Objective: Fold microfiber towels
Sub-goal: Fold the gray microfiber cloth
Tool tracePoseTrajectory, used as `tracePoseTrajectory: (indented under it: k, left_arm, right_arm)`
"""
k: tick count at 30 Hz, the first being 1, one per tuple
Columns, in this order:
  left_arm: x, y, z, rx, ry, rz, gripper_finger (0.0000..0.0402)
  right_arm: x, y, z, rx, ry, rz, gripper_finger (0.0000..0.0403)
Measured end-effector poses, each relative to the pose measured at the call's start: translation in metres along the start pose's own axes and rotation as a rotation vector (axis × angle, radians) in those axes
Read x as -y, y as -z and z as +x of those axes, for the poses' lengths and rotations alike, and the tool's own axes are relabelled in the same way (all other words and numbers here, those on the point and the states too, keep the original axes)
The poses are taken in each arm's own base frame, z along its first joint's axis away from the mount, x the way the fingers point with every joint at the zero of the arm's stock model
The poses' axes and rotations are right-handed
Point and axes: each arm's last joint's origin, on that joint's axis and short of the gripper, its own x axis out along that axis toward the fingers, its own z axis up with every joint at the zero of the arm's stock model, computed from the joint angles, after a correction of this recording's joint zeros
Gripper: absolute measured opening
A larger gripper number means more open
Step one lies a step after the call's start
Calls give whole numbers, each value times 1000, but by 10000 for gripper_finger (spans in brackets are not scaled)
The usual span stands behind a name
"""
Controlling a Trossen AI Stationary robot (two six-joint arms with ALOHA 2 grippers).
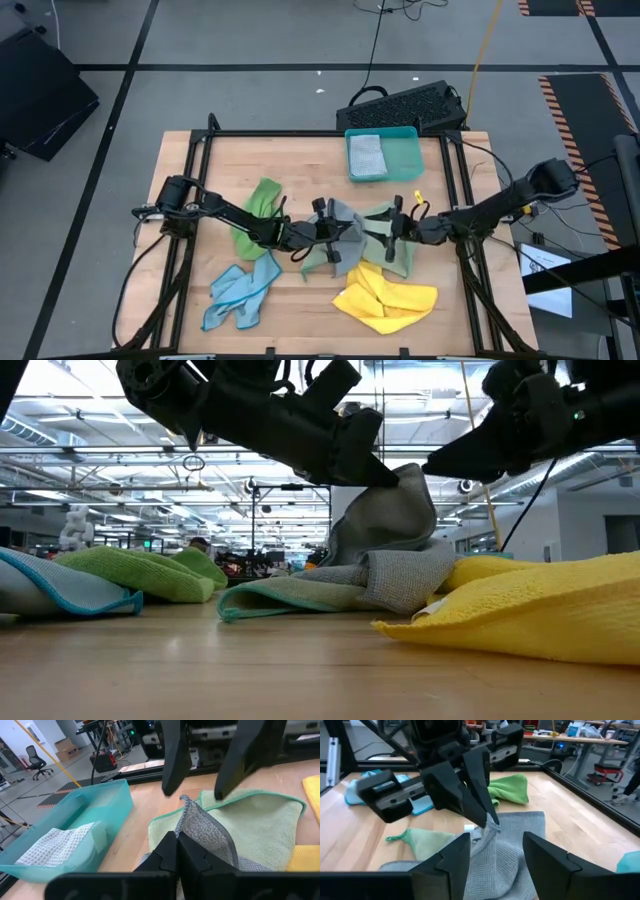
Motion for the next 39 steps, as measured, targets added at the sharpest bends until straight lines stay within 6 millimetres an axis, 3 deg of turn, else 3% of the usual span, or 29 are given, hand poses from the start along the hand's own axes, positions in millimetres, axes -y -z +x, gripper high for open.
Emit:
tracePoseTrajectory:
  k: [9,17,22,28,30,34,39]
  left_arm:
    - [0,0,0,2,0,-5,9]
    - [0,0,0,2,0,-7,9]
    - [0,-1,0,4,-1,-9,4]
    - [0,-2,0,20,-3,-19,4]
    - [0,-2,0,19,-3,-18,4]
    - [0,1,0,-19,-14,-48,36]
    - [-7,3,-11,-177,-48,-97,113]
  right_arm:
    - [-3,6,13,63,10,-1,173]
    - [0,6,16,69,-26,13,142]
    - [2,5,18,69,-31,22,98]
    - [4,5,19,69,-23,23,13]
    - [4,5,19,69,-23,13,6]
    - [5,2,17,83,-19,-23,4]
    - [14,-6,12,86,14,-57,3]
